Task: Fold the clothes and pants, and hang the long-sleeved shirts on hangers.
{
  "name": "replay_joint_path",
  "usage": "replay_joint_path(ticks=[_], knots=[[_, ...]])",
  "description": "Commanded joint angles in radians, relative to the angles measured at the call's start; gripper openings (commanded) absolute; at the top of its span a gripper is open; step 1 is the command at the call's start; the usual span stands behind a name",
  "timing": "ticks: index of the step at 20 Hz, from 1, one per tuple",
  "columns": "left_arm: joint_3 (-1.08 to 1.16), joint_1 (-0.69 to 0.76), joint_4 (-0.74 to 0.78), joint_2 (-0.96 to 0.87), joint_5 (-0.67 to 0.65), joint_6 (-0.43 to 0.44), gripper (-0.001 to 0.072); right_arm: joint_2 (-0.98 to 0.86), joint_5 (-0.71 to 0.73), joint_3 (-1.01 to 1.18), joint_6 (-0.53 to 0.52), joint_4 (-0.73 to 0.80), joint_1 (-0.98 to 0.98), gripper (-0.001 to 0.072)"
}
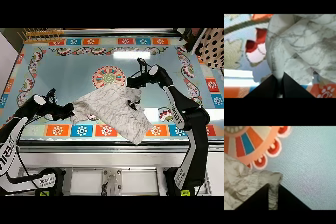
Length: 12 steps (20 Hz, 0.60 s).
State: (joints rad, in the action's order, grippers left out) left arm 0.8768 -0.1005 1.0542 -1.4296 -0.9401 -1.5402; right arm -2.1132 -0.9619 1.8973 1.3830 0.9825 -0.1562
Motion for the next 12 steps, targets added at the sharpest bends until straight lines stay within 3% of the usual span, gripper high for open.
replay_joint_path(ticks=[1,4,8,12], knots=[[0.002,-0.003,0.002,0.006,0.004,0.000,0.0008,0.008,0.048,0.035,0.000,-0.007,-0.008,0.0029],[0.065,-0.024,0.074,0.087,0.024,-0.010,0.0007,0.124,0.044,0.076,0.000,0.085,-0.005,0.0028],[0.325,-0.058,0.159,0.302,0.018,-0.011,0.0008,0.428,0.038,0.098,0.000,0.237,0.001,0.0027],[0.562,-0.067,0.159,0.526,0.051,-0.011,0.0008,0.748,0.029,0.098,0.000,0.245,-0.001,0.0027]])
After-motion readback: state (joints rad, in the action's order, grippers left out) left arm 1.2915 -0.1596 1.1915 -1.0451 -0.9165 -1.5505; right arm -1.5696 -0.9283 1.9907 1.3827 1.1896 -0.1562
